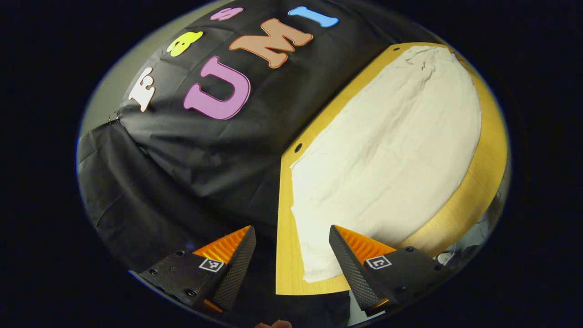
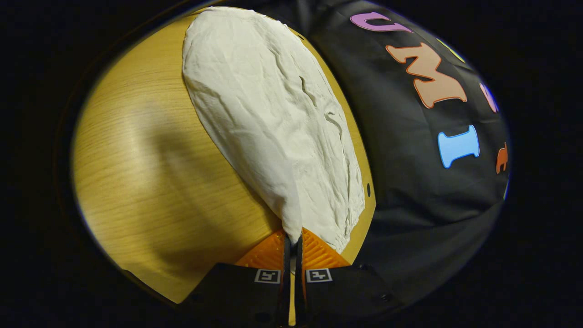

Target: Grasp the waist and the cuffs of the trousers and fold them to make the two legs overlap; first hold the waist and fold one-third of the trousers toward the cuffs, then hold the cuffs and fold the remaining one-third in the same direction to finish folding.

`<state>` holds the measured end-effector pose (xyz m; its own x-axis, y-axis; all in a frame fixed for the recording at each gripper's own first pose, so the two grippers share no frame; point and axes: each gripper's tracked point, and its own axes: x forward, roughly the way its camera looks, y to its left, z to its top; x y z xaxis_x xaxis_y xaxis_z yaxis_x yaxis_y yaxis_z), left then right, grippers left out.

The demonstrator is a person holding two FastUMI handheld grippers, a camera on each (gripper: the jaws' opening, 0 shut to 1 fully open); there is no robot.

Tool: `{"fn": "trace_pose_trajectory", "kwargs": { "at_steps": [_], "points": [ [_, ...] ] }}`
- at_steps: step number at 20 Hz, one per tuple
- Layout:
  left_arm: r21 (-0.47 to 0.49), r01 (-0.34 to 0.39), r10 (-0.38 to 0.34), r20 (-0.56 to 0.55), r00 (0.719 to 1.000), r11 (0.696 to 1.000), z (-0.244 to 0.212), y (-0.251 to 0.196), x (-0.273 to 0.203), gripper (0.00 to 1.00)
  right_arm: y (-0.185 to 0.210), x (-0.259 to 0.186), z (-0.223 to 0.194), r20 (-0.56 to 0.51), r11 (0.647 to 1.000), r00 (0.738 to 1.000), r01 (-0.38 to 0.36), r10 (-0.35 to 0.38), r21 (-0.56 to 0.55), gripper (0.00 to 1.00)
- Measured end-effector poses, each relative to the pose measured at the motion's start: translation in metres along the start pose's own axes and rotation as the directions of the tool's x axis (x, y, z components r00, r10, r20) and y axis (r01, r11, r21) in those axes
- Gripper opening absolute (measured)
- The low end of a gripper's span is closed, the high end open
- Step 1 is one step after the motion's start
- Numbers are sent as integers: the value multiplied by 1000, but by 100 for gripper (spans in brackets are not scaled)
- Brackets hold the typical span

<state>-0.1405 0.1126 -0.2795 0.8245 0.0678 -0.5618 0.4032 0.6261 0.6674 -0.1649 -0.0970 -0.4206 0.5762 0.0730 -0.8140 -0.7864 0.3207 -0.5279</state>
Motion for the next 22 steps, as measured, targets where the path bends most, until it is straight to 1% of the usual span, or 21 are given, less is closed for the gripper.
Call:
{"fn": "trace_pose_trajectory", "kwargs": {
  "at_steps": [3,7,10,12,13,14,17,18,19,20,21,22],
  "points": [
    [41,34,-33,-20,999,999,-17,-14,-6,97,0,0,0,3,1000,1000,0,0,-10,6],
    [120,85,-78,-62,995,989,-36,-17,-3,97,0,0,1,10,1000,1000,4,-3,-30,6],
    [140,140,-124,-118,985,980,-55,-24,-2,97,0,0,1,12,1000,1000,5,-4,-27,6],
    [168,186,-162,-145,976,968,-62,-32,-4,97,0,-1,1,14,1000,1000,5,-4,-28,6],
    [181,211,-183,-157,970,961,-66,-36,-4,98,0,0,1,15,1000,1000,6,-6,-30,3],
    [189,232,-204,-160,966,954,-67,-39,-3,97,0,0,0,15,999,1000,9,-9,-31,9],
    [206,292,-257,-181,949,934,-71,-49,3,98,0,0,1,14,999,1000,13,-12,-32,9],
    [211,312,-275,-189,943,926,-72,-52,4,98,0,0,1,13,999,1000,12,-12,-30,6],
    [229,317,-280,-179,943,920,-69,-52,7,97,0,0,1,13,999,1000,12,-12,-29,9],
    [238,332,-294,-180,939,913,-68,-54,11,96,0,0,1,14,999,1000,13,-12,-30,6],
    [243,342,-302,-186,935,908,-69,-56,16,94,0,-1,1,16,999,1000,15,-14,-31,9],
    [252,346,-307,-183,934,903,-68,-54,19,92,0,-1,1,17,999,1000,17,-16,-33,6]
  ]
}}
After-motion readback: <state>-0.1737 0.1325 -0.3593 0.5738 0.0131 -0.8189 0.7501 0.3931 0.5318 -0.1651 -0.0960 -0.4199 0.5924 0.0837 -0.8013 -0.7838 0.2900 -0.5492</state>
